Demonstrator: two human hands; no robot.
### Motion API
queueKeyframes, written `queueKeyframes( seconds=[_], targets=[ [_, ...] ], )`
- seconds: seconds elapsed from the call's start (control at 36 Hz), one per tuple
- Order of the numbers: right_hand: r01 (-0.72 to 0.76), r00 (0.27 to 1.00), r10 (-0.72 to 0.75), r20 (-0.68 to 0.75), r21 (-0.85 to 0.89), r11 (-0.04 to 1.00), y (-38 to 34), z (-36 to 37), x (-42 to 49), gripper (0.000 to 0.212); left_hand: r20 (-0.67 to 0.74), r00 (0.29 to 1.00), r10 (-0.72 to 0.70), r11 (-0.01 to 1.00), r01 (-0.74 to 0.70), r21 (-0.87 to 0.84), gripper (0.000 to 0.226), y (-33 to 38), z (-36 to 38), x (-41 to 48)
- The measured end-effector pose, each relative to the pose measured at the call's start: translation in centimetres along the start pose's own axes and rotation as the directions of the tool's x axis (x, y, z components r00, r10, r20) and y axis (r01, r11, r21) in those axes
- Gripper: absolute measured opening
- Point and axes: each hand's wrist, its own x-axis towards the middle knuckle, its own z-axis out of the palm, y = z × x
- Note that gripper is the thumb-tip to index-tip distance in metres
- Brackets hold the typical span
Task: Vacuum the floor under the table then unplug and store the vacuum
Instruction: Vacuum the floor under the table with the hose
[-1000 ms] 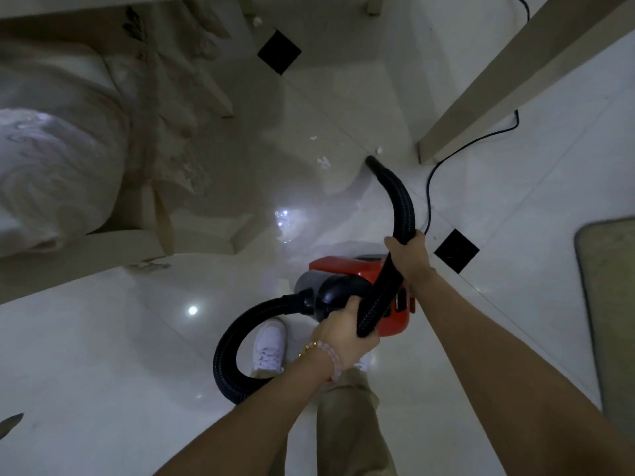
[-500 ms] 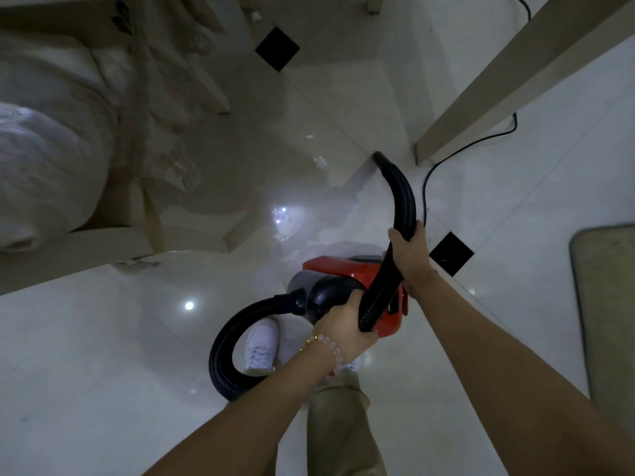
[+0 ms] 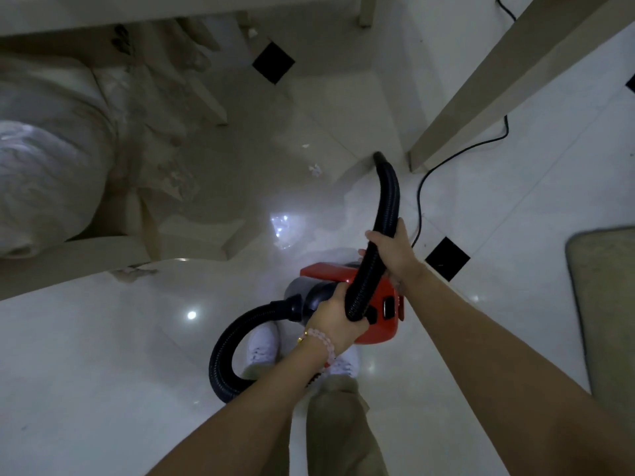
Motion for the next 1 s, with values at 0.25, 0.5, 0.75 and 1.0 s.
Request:
queueKeyframes(
  seconds=[0.25, 0.5, 0.75, 1.0],
  targets=[
    [0.028, 0.992, -0.009, 0.122, -0.16, 0.987, -0.6, 5.1, 2.0, 0.047, -0.033, 0.997, -0.07, 0.983, 0.063, -0.173, 0.042, -1.5, -2.4, 0.6],
    [0.136, 0.968, -0.067, 0.241, -0.283, 0.949, -2.5, 12.6, 5.3, 0.057, -0.085, 0.983, -0.166, 0.918, 0.122, -0.378, 0.027, -2.5, -6.7, 4.0],
    [0.073, 0.958, 0.022, 0.287, -0.315, 0.946, -2.0, 15.8, 5.4, 0.039, -0.03, 0.977, -0.209, 0.868, 0.172, -0.466, 0.024, -4.3, -8.6, 4.2],
    [0.092, 0.996, -0.094, 0.006, -0.264, 0.96, 1.3, 11.5, 1.6, 0.025, 0.026, 0.994, -0.108, 0.97, 0.111, -0.217, 0.039, -4.8, -6.0, 1.2]
  ],
)
